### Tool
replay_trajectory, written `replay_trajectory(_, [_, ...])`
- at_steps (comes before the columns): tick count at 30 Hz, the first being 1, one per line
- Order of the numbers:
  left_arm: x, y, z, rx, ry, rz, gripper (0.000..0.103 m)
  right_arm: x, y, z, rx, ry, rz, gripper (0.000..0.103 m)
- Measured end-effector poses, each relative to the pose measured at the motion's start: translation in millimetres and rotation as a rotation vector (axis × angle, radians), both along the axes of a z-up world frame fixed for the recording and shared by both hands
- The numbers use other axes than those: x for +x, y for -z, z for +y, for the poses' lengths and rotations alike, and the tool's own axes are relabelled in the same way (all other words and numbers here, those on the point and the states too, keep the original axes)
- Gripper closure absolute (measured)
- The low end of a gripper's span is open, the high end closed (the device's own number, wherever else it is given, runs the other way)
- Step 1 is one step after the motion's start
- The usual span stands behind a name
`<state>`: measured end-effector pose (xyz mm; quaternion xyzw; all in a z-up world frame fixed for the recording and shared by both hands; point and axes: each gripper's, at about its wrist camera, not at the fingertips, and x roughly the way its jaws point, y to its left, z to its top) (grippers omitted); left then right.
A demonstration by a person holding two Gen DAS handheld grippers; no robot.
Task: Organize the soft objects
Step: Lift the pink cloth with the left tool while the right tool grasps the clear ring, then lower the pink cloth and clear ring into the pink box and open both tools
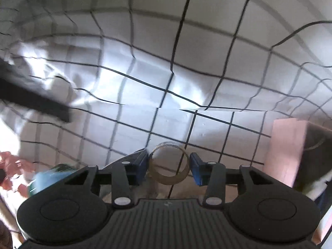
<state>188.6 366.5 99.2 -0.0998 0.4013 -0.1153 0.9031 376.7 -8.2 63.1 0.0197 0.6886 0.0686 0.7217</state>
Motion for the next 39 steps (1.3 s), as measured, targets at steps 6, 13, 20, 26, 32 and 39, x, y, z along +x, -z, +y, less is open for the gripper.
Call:
replay_trajectory(6, [-5,-46,-13,0.027,-0.021,-0.098,0.091,-46,-104,-16,0.103,-0.053,-0.191,0.06])
replay_trajectory(13, [-2,-102,-80,0.046,0.078,-0.205,0.091,-104,-193,-72,0.158,-0.037,-0.422,0.06])
replay_trajectory(20, [2,-135,-184,0.032,0.252,-0.25,0.091,-157,-211,-156,0.13,0.076,-0.553,0.06])
replay_trajectory(26, [0,-138,-287,0.014,0.429,-0.25,0.091,-187,-201,-222,0.124,0.184,-0.61,0.06])
replay_trajectory(32, [-2,-115,-361,-0.027,0.547,-0.201,0.091,-205,-188,-257,0.123,0.235,-0.625,0.06])
replay_trajectory(39, [9,-77,-400,-0.099,0.55,-0.098,0.091,-213,-163,-274,0.162,0.284,-0.61,0.06])
